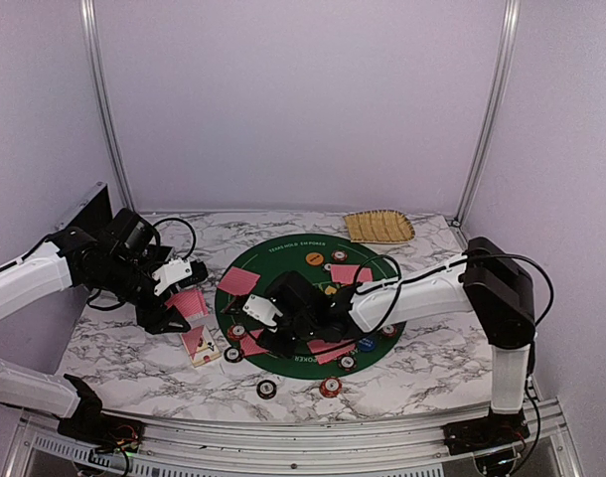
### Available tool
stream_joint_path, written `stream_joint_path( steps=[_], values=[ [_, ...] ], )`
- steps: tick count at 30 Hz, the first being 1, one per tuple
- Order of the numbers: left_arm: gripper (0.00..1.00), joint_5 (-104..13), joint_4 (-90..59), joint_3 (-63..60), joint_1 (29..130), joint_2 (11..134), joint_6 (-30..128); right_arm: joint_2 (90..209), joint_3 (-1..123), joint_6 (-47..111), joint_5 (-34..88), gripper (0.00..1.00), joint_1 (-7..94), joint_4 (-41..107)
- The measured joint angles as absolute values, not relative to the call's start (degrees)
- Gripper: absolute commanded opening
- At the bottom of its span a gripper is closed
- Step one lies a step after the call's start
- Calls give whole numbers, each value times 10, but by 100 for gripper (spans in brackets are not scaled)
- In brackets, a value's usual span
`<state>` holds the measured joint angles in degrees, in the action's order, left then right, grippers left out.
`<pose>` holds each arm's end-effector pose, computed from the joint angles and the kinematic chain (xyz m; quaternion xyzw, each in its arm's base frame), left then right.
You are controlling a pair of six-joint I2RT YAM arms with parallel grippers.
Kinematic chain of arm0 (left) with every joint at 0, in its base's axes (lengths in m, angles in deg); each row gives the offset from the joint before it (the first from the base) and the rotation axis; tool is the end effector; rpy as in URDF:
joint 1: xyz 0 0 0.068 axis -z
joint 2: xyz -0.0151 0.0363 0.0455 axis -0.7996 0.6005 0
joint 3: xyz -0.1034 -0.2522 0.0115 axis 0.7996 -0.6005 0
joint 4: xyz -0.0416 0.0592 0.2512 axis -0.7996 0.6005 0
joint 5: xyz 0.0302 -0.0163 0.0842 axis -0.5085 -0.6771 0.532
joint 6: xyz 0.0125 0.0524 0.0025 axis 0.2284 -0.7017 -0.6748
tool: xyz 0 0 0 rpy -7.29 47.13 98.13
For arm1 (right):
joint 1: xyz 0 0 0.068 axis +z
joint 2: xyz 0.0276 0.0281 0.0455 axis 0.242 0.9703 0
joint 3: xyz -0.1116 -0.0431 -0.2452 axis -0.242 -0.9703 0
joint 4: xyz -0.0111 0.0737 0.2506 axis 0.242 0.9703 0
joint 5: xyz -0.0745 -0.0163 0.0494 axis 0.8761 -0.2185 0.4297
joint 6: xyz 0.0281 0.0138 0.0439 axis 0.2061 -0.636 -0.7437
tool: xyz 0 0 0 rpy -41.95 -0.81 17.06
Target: Distribute texas hold em gaming equipment
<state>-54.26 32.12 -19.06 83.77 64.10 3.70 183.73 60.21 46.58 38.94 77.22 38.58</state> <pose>0.1884 -0.1240 0.2725 0.5393 0.7822 -0.1359 0.2808 0.1977 0.3858 0.1577 -0.5278 0.7642 0.1402 0.3433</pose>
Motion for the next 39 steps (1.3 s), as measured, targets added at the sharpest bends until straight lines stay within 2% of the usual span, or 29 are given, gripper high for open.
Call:
stream_joint_path(
  steps=[3, 5, 15, 29, 39],
  values=[
    [0, -543, 321, -191, 838, 641, 37, 1807, 579, 418, 342, 71, 742, 377],
    [0, -543, 321, -191, 838, 641, 37, 1785, 565, 391, 320, 72, 724, 372],
    [0, -547, 321, -191, 838, 641, 37, 1819, 587, 331, 271, 72, 720, 381],
    [0, -547, 321, -191, 838, 641, 37, 1912, 712, 371, 349, 68, 758, 418],
    [0, -547, 321, -191, 838, 641, 37, 1936, 719, 397, 373, 64, 767, 423]
  ],
)
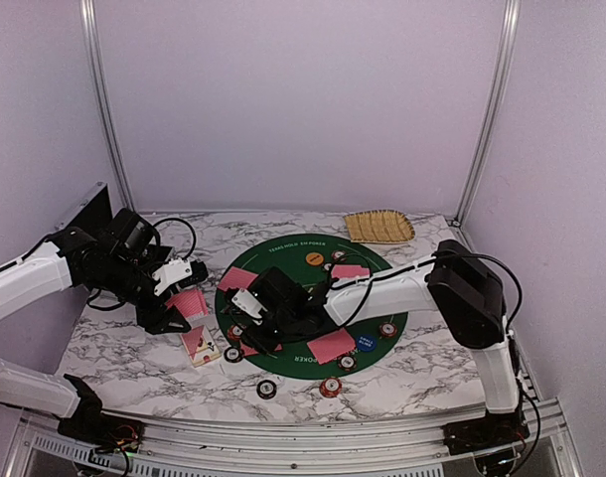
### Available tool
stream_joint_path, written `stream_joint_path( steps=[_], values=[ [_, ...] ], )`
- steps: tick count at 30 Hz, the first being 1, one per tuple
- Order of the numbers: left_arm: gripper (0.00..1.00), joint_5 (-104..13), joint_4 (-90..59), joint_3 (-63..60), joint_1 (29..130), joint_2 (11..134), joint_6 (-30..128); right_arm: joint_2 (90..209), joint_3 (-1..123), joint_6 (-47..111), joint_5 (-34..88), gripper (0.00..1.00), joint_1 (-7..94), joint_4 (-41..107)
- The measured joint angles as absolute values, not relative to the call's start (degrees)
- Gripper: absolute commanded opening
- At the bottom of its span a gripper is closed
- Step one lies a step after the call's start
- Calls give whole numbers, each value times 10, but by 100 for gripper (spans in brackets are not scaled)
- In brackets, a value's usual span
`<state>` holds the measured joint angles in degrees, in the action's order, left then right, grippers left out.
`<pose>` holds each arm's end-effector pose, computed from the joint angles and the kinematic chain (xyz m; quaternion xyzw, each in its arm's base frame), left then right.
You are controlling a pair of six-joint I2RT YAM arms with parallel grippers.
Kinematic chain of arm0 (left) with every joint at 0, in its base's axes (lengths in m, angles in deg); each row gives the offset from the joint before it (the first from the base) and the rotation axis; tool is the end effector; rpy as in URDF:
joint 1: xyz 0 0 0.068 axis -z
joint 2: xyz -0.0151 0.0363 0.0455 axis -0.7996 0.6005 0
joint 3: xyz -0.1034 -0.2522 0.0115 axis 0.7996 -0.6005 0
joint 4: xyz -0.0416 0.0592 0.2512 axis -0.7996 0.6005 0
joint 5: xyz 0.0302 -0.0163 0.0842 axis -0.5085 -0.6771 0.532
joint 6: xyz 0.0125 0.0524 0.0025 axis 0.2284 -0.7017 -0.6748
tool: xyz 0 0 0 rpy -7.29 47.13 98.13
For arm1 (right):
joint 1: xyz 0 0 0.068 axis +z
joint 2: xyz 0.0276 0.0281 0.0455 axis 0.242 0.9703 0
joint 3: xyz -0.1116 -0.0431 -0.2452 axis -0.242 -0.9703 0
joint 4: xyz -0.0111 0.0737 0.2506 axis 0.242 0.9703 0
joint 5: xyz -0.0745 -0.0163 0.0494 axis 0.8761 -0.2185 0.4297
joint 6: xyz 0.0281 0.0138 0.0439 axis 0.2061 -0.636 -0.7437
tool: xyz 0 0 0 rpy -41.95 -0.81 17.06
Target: Distribute texas hold em gaming equipment
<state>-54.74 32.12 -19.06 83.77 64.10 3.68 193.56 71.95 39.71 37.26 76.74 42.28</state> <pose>0.1882 -0.1242 0.2725 0.5401 0.7810 -0.1399 0.2807 0.2184 0.4203 0.1400 -0.4858 0.7985 0.1633 0.3157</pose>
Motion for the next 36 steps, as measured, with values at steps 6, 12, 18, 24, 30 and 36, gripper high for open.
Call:
stream_joint_path(
  steps=[6, 12, 18, 24, 30, 36],
  values=[
    [0, -547, 321, -191, 837, 641, 37, 1940, 710, 407, 378, 62, 769, 419],
    [0, -547, 321, -191, 837, 641, 37, 1911, 654, 410, 374, 52, 770, 382],
    [0, -547, 321, -191, 837, 641, 37, 1870, 587, 414, 362, 39, 777, 363],
    [0, -547, 321, -191, 837, 641, 37, 1841, 548, 419, 360, 35, 787, 360],
    [0, -547, 321, -191, 837, 641, 37, 1827, 538, 421, 351, 61, 782, 366],
    [0, -547, 321, -191, 836, 641, 37, 1835, 581, 446, 298, 71, 738, 381]
  ],
)
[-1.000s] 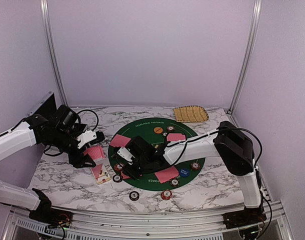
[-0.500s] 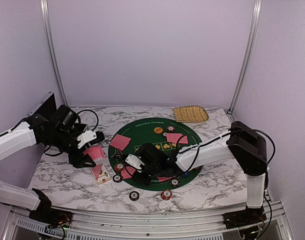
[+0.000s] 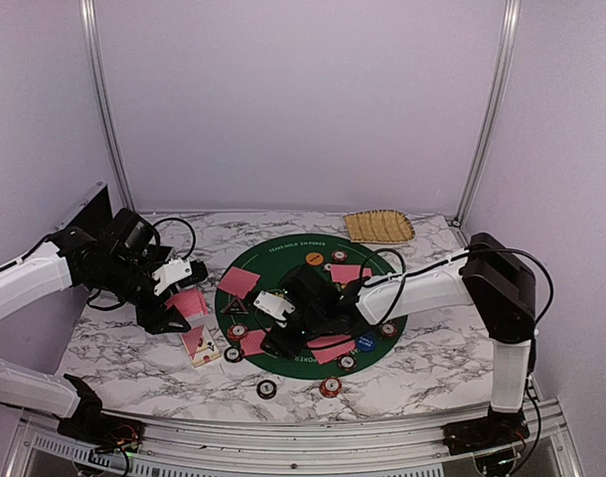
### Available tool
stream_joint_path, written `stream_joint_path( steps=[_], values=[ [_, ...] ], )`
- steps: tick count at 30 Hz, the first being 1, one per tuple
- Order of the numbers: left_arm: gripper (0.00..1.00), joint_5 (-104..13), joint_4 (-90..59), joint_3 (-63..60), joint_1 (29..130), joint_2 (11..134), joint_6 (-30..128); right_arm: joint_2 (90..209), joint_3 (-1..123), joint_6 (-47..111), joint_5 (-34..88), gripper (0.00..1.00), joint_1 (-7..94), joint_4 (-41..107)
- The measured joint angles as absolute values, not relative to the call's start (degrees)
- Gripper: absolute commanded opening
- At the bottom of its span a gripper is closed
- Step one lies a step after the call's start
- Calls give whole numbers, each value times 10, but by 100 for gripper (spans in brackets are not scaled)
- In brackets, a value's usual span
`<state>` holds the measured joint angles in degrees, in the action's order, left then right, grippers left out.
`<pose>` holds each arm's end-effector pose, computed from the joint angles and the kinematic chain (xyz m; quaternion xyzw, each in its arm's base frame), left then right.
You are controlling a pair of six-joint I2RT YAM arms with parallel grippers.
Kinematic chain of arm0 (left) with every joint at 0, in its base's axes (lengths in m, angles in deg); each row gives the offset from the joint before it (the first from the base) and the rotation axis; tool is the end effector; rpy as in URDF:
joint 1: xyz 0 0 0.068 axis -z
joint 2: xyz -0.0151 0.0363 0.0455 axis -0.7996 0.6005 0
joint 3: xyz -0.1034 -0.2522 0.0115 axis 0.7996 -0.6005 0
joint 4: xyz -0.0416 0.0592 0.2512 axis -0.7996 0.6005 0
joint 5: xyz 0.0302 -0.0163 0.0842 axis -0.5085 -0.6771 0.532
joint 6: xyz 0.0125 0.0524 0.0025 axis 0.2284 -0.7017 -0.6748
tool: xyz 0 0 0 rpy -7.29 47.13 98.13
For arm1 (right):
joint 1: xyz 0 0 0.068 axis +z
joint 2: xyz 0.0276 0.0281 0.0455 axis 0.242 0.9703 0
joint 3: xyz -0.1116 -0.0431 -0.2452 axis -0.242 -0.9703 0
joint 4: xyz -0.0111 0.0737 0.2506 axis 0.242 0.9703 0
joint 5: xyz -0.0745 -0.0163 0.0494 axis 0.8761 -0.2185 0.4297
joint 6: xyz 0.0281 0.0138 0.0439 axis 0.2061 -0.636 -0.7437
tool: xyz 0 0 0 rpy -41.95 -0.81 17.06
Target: Distribute texas hold em gaming equipment
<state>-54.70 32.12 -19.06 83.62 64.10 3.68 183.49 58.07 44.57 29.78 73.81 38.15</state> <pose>0.1886 -0.1237 0.2725 0.5390 0.7818 -0.1392 0.2809 0.2119 0.3701 0.1489 -0.5179 0.7764 0.1969 0.3005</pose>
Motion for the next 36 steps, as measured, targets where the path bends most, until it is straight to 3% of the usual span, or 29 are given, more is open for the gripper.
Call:
stream_joint_path(
  steps=[9, 25, 36],
  values=[
    [0, -547, 322, -191, 835, 641, 37, 1908, 681, 509, 217, 73, 713, 438],
    [0, -550, 325, -181, 834, 641, 36, 1913, 689, 575, 179, 68, 710, 493],
    [0, -551, 325, -181, 834, 641, 35, 1893, 658, 566, 207, 62, 765, 485]
  ],
)
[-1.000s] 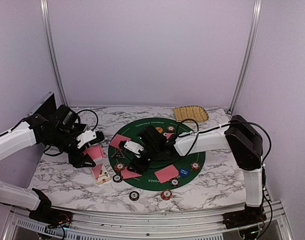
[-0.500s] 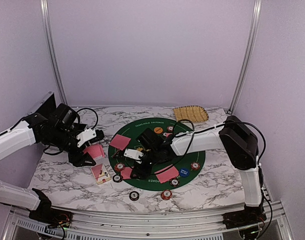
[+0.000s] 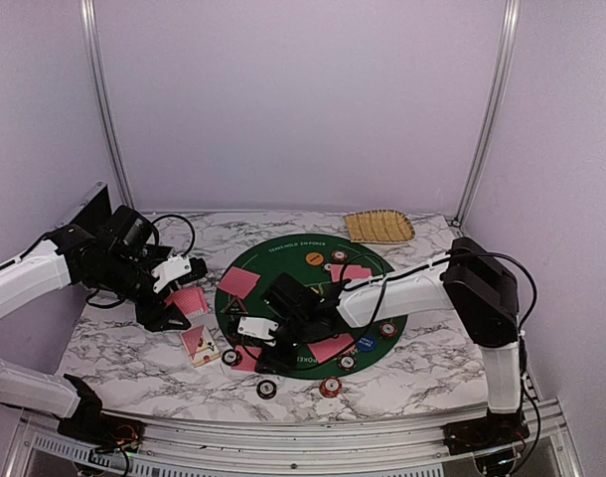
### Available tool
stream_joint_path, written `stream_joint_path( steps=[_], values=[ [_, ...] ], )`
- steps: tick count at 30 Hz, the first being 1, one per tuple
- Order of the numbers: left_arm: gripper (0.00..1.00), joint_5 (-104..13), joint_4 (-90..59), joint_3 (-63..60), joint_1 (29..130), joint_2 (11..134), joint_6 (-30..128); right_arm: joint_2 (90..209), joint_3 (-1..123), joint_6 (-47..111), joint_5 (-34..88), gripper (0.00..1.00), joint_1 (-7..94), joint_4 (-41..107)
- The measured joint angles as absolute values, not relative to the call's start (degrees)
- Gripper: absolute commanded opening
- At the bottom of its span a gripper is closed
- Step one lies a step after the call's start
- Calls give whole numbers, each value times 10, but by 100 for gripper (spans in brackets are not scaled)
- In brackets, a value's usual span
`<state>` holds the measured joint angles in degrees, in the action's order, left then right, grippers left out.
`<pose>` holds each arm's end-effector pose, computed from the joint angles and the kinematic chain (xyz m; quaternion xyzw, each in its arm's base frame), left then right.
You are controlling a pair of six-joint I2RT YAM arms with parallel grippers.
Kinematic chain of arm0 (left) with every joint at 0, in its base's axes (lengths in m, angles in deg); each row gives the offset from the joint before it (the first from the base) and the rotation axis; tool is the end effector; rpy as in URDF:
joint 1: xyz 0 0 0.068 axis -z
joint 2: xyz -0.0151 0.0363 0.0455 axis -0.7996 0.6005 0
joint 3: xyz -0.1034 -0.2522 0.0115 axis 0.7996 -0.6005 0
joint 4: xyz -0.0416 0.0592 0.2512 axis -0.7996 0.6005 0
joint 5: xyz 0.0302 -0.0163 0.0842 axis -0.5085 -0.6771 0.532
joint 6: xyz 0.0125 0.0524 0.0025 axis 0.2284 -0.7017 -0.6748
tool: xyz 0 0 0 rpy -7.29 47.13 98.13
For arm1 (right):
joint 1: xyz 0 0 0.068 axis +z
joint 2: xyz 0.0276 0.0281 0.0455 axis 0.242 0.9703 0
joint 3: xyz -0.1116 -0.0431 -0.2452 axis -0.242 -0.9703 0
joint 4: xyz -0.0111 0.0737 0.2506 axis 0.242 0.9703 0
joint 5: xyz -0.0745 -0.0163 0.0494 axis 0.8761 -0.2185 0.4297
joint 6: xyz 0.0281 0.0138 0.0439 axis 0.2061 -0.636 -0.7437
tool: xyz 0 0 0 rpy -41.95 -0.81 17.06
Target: Distribute texas hold em gaming equipment
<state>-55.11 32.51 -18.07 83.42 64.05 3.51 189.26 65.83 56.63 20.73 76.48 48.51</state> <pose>0.1894 -0.1236 0.2777 0.5392 0.7792 -0.1412 0.2867 0.1961 0.3949 0.1350 -0.6396 0.7041 0.2153 0.2210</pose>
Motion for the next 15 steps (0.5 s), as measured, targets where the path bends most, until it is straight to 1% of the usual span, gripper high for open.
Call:
stream_joint_path(
  steps=[5, 10, 15],
  values=[
    [0, -551, 325, -181, 834, 641, 35, 1884, 644, 556, 231, 61, 779, 474],
    [0, -551, 325, -181, 834, 641, 35, 1881, 640, 549, 244, 63, 792, 473],
    [0, -551, 325, -181, 834, 641, 35, 1879, 638, 545, 257, 58, 796, 473]
  ],
)
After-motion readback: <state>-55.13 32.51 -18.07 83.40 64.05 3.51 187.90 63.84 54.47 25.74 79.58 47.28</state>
